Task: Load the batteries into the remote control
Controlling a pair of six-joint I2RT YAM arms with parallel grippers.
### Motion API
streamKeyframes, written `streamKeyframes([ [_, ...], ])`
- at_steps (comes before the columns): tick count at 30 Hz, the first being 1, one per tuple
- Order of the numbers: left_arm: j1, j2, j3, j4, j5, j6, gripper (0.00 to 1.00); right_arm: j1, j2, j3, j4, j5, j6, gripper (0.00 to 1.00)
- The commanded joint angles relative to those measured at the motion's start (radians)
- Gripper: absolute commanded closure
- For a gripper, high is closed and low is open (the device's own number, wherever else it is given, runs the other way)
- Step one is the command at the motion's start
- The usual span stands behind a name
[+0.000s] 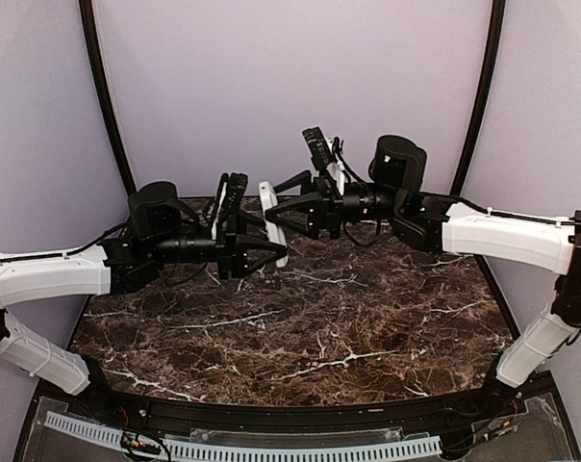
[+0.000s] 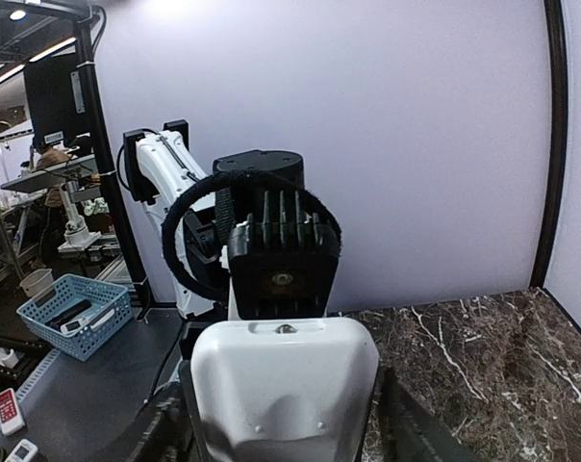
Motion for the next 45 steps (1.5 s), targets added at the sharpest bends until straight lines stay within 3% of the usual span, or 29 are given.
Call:
streamKeyframes([
  [1,0.003,-0.052,-0.022,-0.105,-0.191,-0.082,1.0,0.006,-0.041,0.0,-0.113,0.159,-0.039,0.03],
  [5,0.003,-0.016,-0.006,-0.407,-0.513,-0.254,1.0,-0.009,-0.061,0.031,-0.332,0.56,-0.041,0.01],
  [8,0.003,0.084,-0.038,-0.525,-0.661,-0.378,1.0,-0.013,-0.038,0.063,-0.508,0.848,-0.04,0.01],
  [10,0.004,0.153,-0.044,-0.559,-0.687,-0.48,1.0,-0.013,-0.014,0.096,-0.616,0.951,-0.037,0.01],
  [13,0.003,0.237,-0.03,-0.588,-0.681,-0.58,1.0,-0.013,0.001,0.108,-0.709,0.993,-0.029,0.01],
  [18,0.003,0.276,-0.013,-0.634,-0.704,-0.627,0.99,-0.013,-0.004,0.075,-0.724,1.019,-0.019,0.01],
  [21,0.003,0.295,-0.015,-0.638,-0.718,-0.624,0.89,-0.013,0.003,0.074,-0.736,1.031,-0.019,0.01],
  [32,0.003,0.474,-0.004,-0.594,-0.665,-0.65,0.74,-0.013,0.019,0.094,-0.771,1.072,-0.02,0.01],
  [35,0.003,0.475,-0.002,-0.597,-0.673,-0.655,0.65,-0.013,0.02,0.094,-0.773,1.075,-0.025,0.01],
  [40,0.003,0.411,-0.035,-0.57,-0.708,-0.689,0.42,-0.015,0.033,0.106,-0.786,1.075,-0.03,0.01],
  [45,0.003,0.388,-0.034,-0.559,-0.727,-0.68,0.31,-0.018,0.041,0.11,-0.79,1.068,-0.032,0.01],
])
